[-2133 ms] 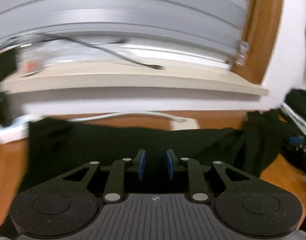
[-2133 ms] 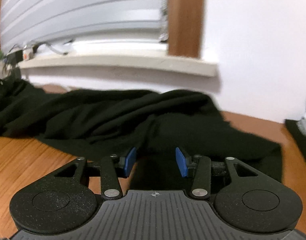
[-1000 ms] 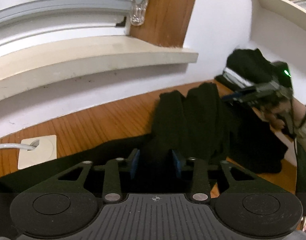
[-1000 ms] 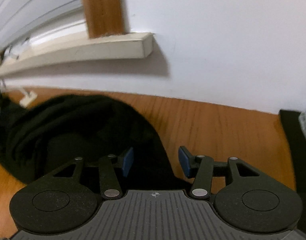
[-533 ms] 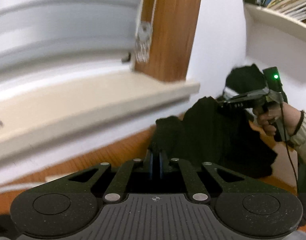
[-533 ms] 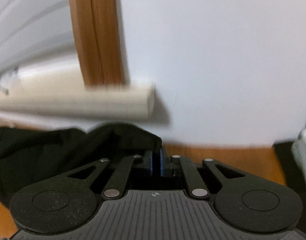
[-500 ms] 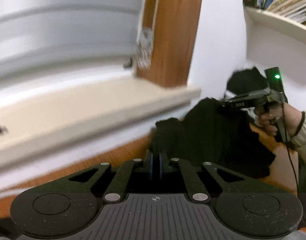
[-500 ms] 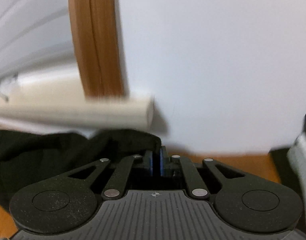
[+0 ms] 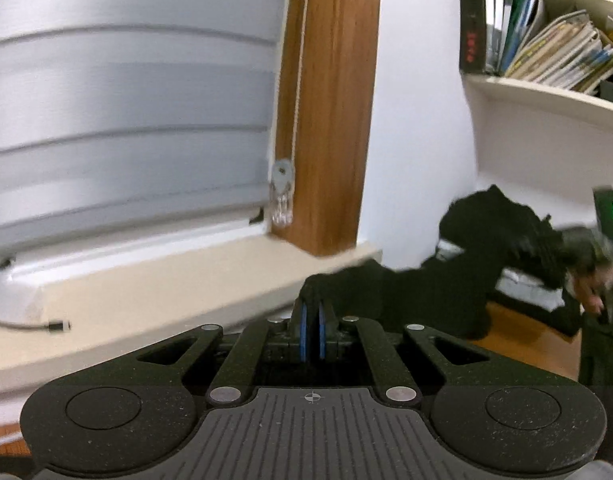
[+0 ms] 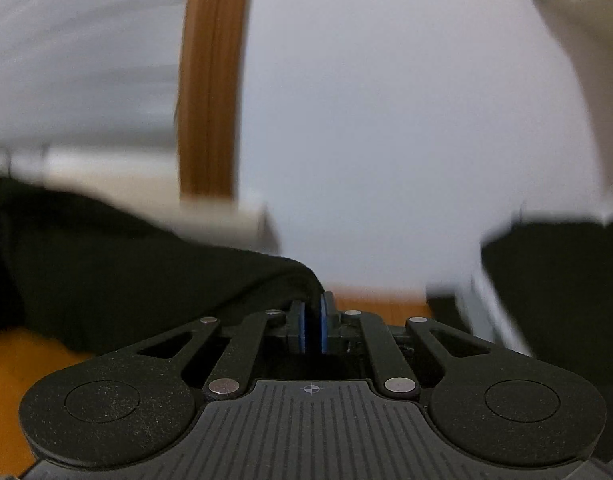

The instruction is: Fold clothes

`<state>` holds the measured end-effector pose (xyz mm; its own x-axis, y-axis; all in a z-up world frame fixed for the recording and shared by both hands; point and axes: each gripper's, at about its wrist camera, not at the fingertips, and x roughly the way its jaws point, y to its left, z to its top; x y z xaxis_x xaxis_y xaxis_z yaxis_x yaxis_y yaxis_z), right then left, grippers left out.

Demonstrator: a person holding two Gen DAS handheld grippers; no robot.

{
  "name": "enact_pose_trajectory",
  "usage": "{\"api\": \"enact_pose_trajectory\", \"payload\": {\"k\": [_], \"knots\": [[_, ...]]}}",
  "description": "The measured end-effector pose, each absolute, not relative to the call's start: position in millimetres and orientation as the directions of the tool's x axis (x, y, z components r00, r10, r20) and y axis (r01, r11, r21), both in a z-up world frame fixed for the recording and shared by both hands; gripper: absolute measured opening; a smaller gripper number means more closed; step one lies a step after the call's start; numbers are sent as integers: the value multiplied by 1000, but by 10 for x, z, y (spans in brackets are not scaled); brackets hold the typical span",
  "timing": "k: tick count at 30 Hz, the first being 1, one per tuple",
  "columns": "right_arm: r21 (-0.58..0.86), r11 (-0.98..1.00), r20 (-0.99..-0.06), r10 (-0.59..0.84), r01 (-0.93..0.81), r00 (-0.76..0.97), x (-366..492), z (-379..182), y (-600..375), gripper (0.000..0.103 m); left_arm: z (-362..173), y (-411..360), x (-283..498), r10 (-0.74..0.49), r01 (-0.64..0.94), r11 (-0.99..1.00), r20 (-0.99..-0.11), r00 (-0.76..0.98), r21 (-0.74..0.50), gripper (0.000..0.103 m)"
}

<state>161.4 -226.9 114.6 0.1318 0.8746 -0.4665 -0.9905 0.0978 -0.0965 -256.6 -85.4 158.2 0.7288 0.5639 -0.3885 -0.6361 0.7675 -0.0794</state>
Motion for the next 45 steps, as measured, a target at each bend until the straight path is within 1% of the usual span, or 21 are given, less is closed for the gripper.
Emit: {"api": "enact_pose_trajectory", "payload": {"k": [1,4,7,9,10,16,20,22,23,24,27,29,32,34,35,36,37,38,40,45], "knots": [[-101,90,-486,865,-991,128,1608,1038,-2361,8,1552,-861,-2582,563,-638,766,-393,727,-83,6],[-79,87,-498,859,-993,115,1597,1018,-2438,10,1555,-896,-2629,559,-636,766,-397,728,-89,6],[-57,84,-510,854,-995,101,1585,998,-2516,17,1553,-943,-2671,551,-632,770,-404,730,-92,6],[-42,82,-518,851,-996,92,1578,984,-2567,31,1517,-1006,-2684,540,-623,777,-415,733,-91,6],[-34,81,-521,849,-996,87,1574,977,-2593,33,1486,-1044,-2686,532,-619,780,-422,734,-93,6],[-17,100,-536,839,-995,93,1587,985,-2639,36,1177,-1187,-2711,507,-616,780,-471,722,-106,6],[-29,107,-530,841,-994,106,1580,1080,-2688,37,1114,-1201,-2747,500,-617,778,-480,721,-116,6],[-25,106,-524,845,-994,103,1591,1132,-2688,40,1092,-1216,-2752,494,-613,781,-486,721,-115,6],[-20,101,-529,843,-995,96,1578,1119,-2611,44,1079,-1224,-2747,491,-611,783,-488,722,-116,6],[-14,96,-533,842,-995,89,1566,1107,-2533,46,1066,-1232,-2740,486,-608,785,-490,723,-117,6],[2,80,-547,835,-997,66,1525,1062,-2292,47,1027,-1268,-2745,474,-598,792,-492,730,-125,6],[0,64,-584,810,-998,52,1434,902,-1973,47,1004,-1292,-2756,466,-592,795,-491,736,-132,6],[-33,84,-627,774,-996,87,1292,675,-1504,47,973,-1317,-2772,466,-594,794,-499,731,-129,6],[-6,99,-646,760,-995,80,1301,596,-1290,45,951,-1322,-2780,465,-598,791,-507,726,-129,6],[1,96,-652,755,-995,72,1299,584,-1240,40,947,-1325,-2784,465,-598,791,-508,725,-130,6],[7,93,-658,750,-996,65,1296,572,-1189,19,942,-1328,-2789,464,-598,791,-509,725,-130,6],[12,89,-663,747,-996,59,1292,563,-1147,6,943,-1336,-2795,464,-597,792,-508,725,-130,6],[-3,78,-654,754,-997,61,1275,584,-1176,4,944,-1344,-2800,463,-596,793,-507,727,-129,6],[-38,70,-623,778,-997,78,1247,660,-1274,4,961,-1362,-2801,460,-589,798,-503,732,-126,6],[-61,143,-444,882,-988,155,1359,1186,-1829,4,1098,-1453,-2761,447,-559,817,-459,768,-138,6]]}}
